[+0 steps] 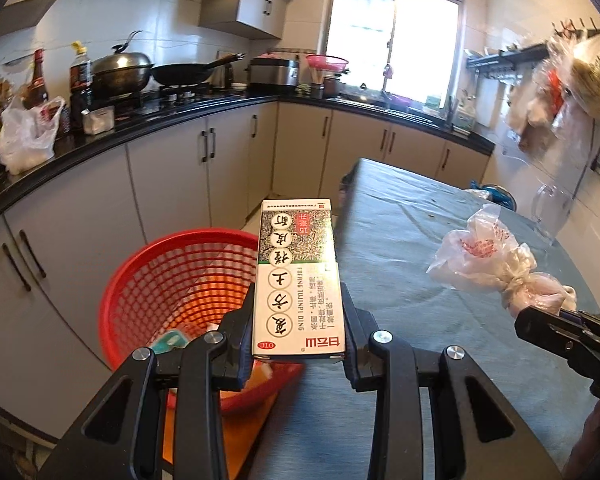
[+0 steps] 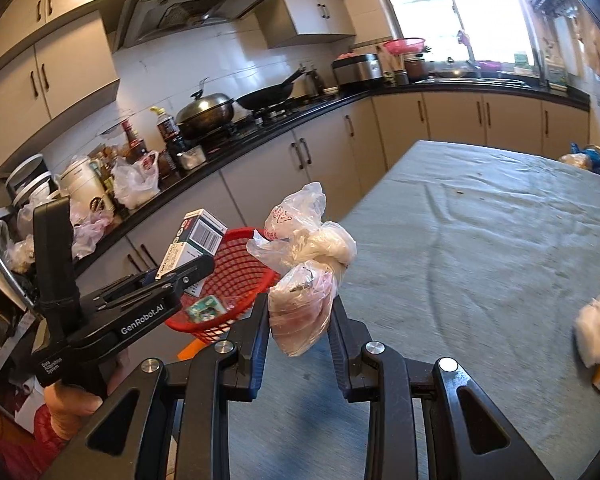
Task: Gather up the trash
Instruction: 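Carry the medicine box and plastic bag to the red basket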
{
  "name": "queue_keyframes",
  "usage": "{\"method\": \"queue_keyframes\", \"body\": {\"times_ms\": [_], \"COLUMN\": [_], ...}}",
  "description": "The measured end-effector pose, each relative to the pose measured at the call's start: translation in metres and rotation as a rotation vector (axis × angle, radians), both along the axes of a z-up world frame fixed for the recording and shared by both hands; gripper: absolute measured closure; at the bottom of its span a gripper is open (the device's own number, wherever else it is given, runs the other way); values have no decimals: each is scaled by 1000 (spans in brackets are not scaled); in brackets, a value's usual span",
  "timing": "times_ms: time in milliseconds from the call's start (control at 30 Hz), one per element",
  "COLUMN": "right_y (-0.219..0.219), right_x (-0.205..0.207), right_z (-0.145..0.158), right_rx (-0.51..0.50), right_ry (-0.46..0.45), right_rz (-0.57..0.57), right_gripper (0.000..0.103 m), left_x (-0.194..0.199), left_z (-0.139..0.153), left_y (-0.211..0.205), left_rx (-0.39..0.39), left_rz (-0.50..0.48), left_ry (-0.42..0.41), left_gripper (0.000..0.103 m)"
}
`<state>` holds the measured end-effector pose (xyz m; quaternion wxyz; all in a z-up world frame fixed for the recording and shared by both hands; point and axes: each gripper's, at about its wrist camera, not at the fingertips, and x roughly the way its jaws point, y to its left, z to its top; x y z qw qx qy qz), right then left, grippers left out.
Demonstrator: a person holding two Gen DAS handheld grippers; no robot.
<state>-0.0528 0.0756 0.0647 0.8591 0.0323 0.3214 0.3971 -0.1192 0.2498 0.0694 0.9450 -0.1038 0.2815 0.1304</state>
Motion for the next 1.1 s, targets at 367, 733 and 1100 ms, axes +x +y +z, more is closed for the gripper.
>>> {"method": "queue_keyframes", "body": {"times_ms": [367, 733, 1100], "right_y": [60, 102, 133], "right_x": [5, 15, 31], "right_z": [1, -3, -17], "right_rx": [-22, -41, -63], "right_ry": [30, 67, 129], "right_rz": [87, 136, 158], "right_gripper": [73, 72, 72], "left_x": [-11, -9, -8], "left_z": [-12, -26, -35], "left_y": [49, 76, 97], "left_rx": [-42, -77, -103], "left_rz": [88, 124, 134], "left_ry": [22, 44, 55], "left_gripper": [70, 70, 70]}}
